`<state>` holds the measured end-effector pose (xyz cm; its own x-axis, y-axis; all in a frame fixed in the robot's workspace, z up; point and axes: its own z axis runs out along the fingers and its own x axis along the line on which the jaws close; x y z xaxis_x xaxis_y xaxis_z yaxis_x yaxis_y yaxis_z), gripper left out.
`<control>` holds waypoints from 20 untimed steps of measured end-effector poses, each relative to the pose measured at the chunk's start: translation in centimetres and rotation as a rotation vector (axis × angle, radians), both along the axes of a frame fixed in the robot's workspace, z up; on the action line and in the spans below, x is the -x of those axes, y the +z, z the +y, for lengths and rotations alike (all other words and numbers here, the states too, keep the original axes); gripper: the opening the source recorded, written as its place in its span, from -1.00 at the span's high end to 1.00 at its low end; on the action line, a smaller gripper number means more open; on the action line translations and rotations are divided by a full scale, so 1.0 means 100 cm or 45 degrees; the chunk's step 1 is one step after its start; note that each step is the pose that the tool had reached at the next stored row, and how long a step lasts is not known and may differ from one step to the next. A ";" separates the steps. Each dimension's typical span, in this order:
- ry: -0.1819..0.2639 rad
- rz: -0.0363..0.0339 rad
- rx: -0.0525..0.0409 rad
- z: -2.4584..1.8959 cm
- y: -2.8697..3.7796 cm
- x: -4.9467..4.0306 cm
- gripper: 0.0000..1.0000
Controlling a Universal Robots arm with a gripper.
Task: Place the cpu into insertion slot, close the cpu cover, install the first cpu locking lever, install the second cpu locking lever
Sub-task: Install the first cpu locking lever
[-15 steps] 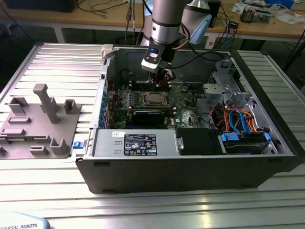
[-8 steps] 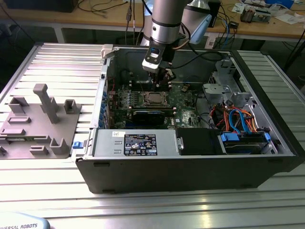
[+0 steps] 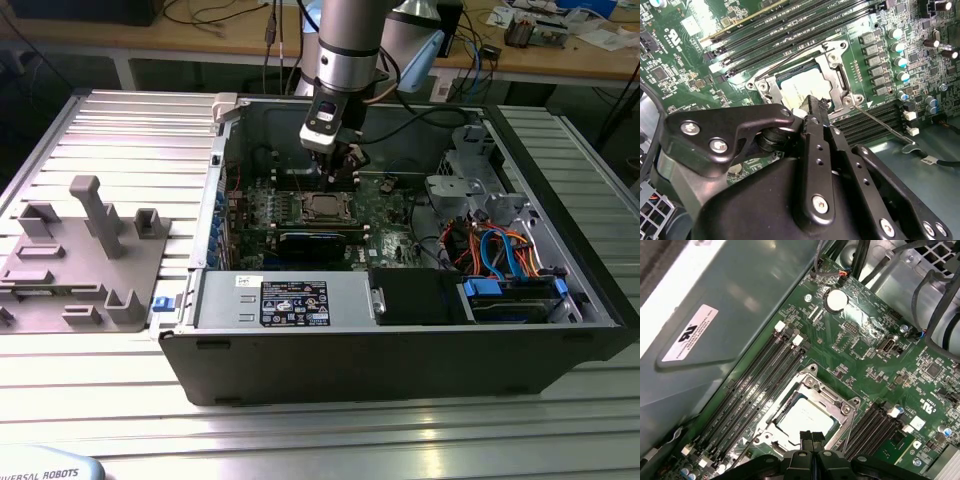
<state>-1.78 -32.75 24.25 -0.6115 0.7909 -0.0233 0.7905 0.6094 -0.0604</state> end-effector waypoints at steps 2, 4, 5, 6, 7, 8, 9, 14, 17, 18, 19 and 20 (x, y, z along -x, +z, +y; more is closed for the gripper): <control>0.006 0.0000 0.000 0.0000 0.0000 0.0000 0.79; 0.012 0.0000 0.000 0.0000 0.0000 0.0000 0.79; 0.017 0.0000 0.000 0.0000 0.0000 0.0000 0.79; 0.021 0.0000 0.000 0.0000 0.0000 0.0000 0.79; 0.025 0.0000 0.000 0.0000 0.0000 0.0000 0.79; 0.027 0.0000 0.000 0.0000 0.0000 0.0000 0.79; 0.030 0.0000 0.000 0.0000 0.0000 0.0000 0.79; 0.046 0.0000 0.000 0.0000 0.0000 0.0000 0.79; 0.056 0.0000 0.000 0.0000 0.0000 0.0000 0.79; 0.059 0.0000 0.000 0.0000 0.0000 0.0000 0.79; 0.063 0.0000 0.000 0.0000 0.0000 0.0000 0.79; 0.066 0.0000 0.000 0.0000 0.0000 0.0000 0.79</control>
